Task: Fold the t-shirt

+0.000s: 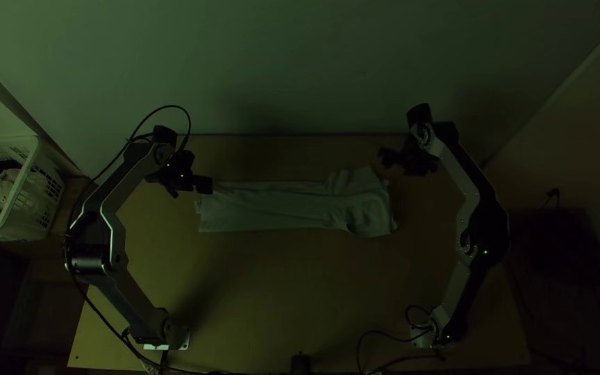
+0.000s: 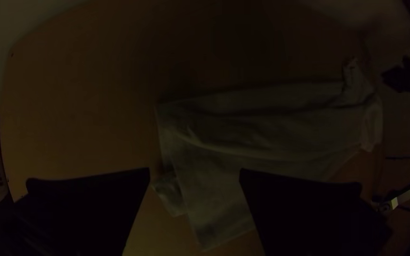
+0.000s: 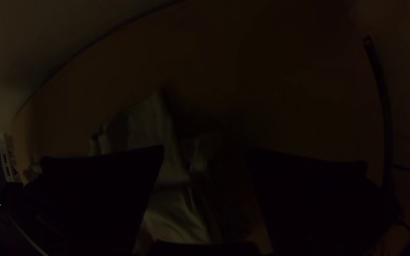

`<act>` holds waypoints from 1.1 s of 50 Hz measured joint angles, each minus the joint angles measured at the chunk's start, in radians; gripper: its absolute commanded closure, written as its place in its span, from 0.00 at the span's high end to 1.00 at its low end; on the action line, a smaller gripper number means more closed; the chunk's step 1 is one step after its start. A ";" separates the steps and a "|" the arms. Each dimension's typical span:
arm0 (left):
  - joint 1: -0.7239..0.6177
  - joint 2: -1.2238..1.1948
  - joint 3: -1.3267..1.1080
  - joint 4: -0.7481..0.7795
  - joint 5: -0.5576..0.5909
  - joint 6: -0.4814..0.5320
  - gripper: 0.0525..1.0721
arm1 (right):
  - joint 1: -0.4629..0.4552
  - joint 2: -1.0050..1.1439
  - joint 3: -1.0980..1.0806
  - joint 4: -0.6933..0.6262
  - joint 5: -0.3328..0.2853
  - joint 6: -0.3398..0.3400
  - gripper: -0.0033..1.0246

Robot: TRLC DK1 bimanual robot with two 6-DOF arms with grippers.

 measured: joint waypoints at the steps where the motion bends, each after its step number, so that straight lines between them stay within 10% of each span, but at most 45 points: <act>1: 0.009 0.000 0.000 0.000 0.016 0.000 0.96 | -0.004 -0.002 0.004 0.002 0.000 0.000 0.95; 55: 0.261 0.093 -0.187 0.116 0.467 0.022 0.96 | -0.105 -0.341 0.137 0.015 -0.071 0.048 0.96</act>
